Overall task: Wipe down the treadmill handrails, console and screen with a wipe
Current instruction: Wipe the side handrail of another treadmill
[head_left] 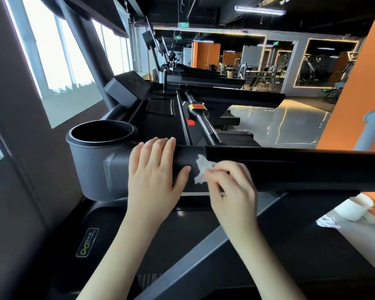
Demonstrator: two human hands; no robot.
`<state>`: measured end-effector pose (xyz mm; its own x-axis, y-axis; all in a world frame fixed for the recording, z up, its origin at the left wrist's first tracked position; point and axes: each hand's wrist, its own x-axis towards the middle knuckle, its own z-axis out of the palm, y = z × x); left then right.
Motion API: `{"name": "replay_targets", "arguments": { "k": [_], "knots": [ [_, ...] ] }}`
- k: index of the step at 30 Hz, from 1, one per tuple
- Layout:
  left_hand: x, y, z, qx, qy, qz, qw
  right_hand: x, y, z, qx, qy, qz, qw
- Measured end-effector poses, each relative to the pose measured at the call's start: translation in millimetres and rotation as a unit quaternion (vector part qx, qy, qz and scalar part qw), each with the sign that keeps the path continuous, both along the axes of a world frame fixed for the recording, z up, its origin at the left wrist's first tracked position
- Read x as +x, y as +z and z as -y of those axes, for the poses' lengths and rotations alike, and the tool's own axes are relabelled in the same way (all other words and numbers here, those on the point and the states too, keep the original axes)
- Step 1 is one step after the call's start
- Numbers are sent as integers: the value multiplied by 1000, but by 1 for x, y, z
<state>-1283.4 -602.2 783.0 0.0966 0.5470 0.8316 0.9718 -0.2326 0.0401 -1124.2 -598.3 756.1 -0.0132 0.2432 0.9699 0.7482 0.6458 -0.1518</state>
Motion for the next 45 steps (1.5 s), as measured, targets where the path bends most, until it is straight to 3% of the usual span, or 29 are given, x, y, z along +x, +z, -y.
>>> {"name": "replay_targets", "arguments": {
  "k": [2,6,11,16,23,28,32,36,41,45],
  "knots": [
    [-1,1,0,-3,-3,-2,1000,8,-4,-3,16,-20,-6,1000],
    [-4,1,0,-9,-12,-8,1000,1,-15,-2,20,-64,-105,992],
    [-8,3,2,-6,-42,0,999,-10,-41,0,32,-40,-51,997],
    [-19,0,5,4,-27,2,1000,-8,-52,-1,23,-89,-154,984],
    [-26,0,6,7,-50,-12,999,-32,-46,0,15,-67,-114,991],
    [-36,-3,7,7,-65,-16,998,-48,-57,5,-10,-78,-211,974],
    [-41,-4,9,15,-60,-23,998,-58,-39,3,12,-58,-167,984],
    [-46,-6,8,24,-73,-39,996,-53,-18,-2,44,-91,-184,978],
    [-52,-7,6,30,-85,-52,995,-67,-21,1,51,-94,-131,986],
    [-54,-7,5,40,-90,-60,993,-52,22,-4,20,-137,-119,983]
  ]
}}
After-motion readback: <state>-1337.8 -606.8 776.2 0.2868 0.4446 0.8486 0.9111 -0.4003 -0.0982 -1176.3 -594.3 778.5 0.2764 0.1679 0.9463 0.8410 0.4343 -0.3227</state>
